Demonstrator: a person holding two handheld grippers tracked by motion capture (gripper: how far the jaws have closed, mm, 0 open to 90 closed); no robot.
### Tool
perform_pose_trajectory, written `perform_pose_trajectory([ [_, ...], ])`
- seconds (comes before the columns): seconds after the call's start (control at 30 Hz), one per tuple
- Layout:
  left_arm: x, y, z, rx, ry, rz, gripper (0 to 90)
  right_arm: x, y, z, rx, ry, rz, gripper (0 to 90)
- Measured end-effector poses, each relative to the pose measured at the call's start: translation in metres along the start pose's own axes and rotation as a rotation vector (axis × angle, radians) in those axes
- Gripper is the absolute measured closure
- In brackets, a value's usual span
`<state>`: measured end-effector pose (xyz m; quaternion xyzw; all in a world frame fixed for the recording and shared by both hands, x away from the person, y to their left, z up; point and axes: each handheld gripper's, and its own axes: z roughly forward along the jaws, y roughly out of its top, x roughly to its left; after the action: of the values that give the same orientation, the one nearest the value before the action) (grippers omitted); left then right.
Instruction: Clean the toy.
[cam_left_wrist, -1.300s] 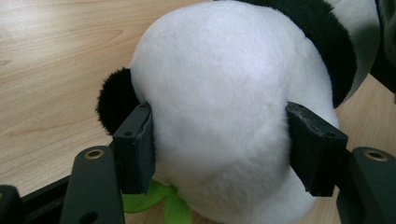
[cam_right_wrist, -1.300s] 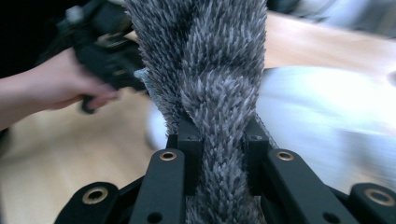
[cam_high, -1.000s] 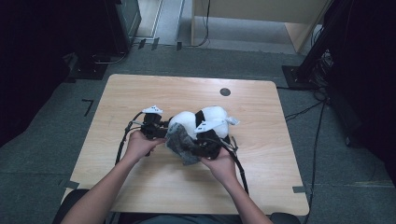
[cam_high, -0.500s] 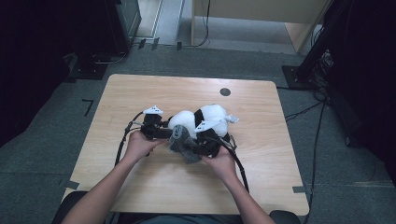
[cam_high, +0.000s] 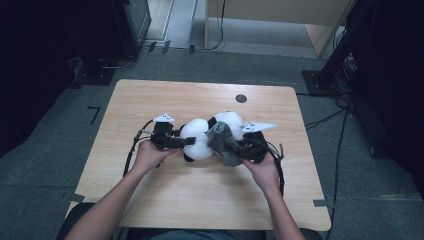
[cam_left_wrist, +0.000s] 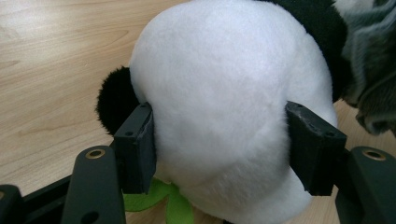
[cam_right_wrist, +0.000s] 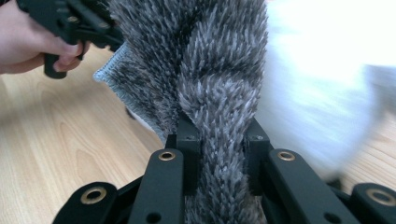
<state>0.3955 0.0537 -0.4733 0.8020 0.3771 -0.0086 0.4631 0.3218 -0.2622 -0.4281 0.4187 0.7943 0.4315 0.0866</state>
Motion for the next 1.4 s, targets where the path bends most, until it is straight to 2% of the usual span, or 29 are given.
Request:
perform_pose_trajectory([
  [0.23, 0.0, 0.0, 0.0, -0.001, -0.009, -0.016, 33.9, -0.023, -0.008, -0.021, -0.035, -0.074, 0.059, 75.2],
  [0.3, 0.001, 0.0, 0.0, -0.001, -0.013, -0.02, 33.9, -0.029, -0.011, -0.024, -0.036, -0.111, 0.076, 75.3],
  [0.33, 0.001, 0.0, 0.0, -0.001, -0.015, -0.019, 33.9, -0.032, -0.013, -0.025, -0.039, -0.113, 0.088, 75.3],
  [0.47, 0.002, 0.0, 0.0, -0.001, -0.016, -0.018, 34.0, -0.041, -0.017, -0.029, -0.041, -0.167, 0.101, 75.4],
  [0.57, 0.002, 0.0, 0.0, -0.001, -0.015, -0.015, 33.9, -0.049, -0.021, -0.03, -0.04, -0.186, 0.128, 75.6],
  [0.63, 0.002, 0.0, 0.0, -0.001, -0.013, -0.016, 34.0, -0.049, -0.02, -0.033, -0.053, -0.172, 0.126, 75.6],
  [0.7, 0.002, 0.0, 0.0, 0.0, -0.014, -0.013, 34.0, -0.043, -0.016, -0.039, -0.077, -0.161, 0.102, 75.6],
  [0.8, 0.002, 0.0, 0.0, -0.001, -0.014, -0.015, 34.0, -0.027, -0.008, -0.047, -0.117, -0.121, 0.051, 75.6],
  [0.9, 0.002, 0.001, 0.0, -0.002, -0.013, -0.021, 34.1, -0.008, 0.0, -0.044, -0.144, -0.055, 0.0, 75.6],
  [1.0, 0.002, 0.001, 0.0, -0.003, -0.013, -0.023, 34.2, 0.013, 0.006, -0.029, -0.131, 0.011, -0.053, 75.6],
  [1.17, 0.002, 0.004, 0.001, 0.005, -0.017, -0.04, 34.4, 0.042, 0.006, 0.01, -0.055, 0.113, -0.135, 75.6],
  [1.27, 0.002, 0.006, 0.001, 0.006, -0.014, -0.036, 34.6, 0.053, 0.004, 0.034, -0.016, 0.186, -0.15, 75.6],
  [1.33, 0.003, 0.006, 0.001, 0.005, -0.015, -0.037, 34.7, 0.058, 0.002, 0.047, 0.018, 0.204, -0.166, 75.6],
  [1.4, 0.002, 0.006, 0.001, 0.006, -0.014, -0.04, 34.9, 0.058, -0.001, 0.06, 0.05, 0.214, -0.16, 75.6],
])
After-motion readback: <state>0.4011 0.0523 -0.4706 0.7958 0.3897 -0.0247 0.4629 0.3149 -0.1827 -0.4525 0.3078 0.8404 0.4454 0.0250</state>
